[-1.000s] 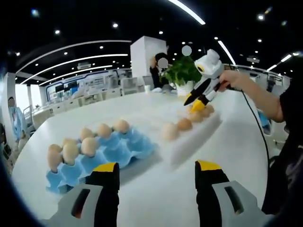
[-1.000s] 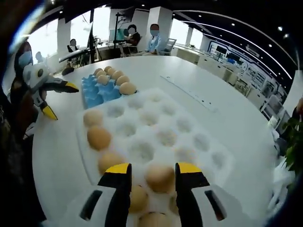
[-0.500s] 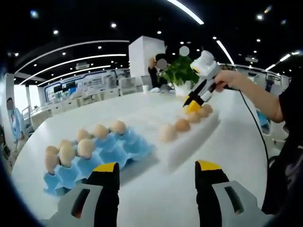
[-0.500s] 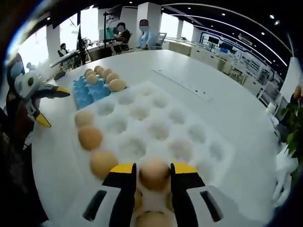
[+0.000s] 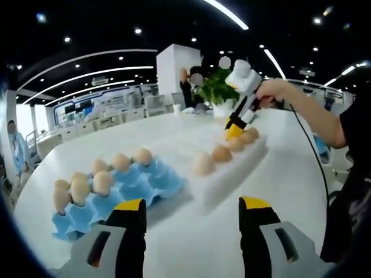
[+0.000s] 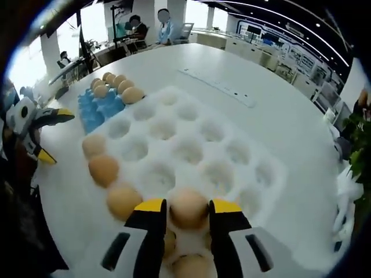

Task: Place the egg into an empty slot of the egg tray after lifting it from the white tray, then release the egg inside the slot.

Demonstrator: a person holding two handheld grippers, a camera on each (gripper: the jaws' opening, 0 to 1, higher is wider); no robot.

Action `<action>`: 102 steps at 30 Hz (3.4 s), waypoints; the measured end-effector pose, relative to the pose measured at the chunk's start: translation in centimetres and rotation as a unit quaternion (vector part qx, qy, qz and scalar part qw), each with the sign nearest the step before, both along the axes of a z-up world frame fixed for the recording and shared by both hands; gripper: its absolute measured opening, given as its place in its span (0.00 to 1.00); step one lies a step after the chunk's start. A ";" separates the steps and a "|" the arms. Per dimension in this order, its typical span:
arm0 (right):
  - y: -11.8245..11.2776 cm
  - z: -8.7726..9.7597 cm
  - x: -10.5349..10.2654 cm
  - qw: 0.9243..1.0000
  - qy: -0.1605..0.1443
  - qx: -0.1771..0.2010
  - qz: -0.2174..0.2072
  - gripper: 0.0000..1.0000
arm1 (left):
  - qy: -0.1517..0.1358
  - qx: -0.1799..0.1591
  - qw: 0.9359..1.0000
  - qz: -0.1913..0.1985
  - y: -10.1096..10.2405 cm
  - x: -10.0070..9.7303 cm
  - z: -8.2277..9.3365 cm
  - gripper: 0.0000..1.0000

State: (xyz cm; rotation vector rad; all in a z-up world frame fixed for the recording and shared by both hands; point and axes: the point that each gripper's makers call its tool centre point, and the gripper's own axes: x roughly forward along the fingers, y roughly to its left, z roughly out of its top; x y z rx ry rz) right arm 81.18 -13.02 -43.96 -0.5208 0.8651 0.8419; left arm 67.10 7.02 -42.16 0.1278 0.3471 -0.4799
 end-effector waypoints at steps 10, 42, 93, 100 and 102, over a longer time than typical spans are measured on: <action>0.4 0.4 -0.2 1.000 -0.021 0.019 0.000 0.28 | -0.001 0.000 1.000 -0.006 -0.8 -0.2 0.0 0.66; 3.1 3.9 0.2 0.996 -0.049 0.059 0.033 0.28 | -0.013 -0.009 1.000 -0.017 -1.7 0.8 0.8 0.65; 16.9 6.0 -6.7 0.974 -0.034 0.171 0.147 0.28 | -0.066 0.012 0.998 -0.001 -3.5 5.6 3.2 0.54; 17.7 6.1 -7.8 0.969 -0.027 0.187 0.156 0.28 | -0.077 0.017 0.997 0.007 -3.1 6.1 3.7 0.48; 17.8 6.0 -8.2 0.969 -0.029 0.189 0.160 0.28 | -0.083 0.023 0.996 0.007 -3.0 6.1 3.8 0.46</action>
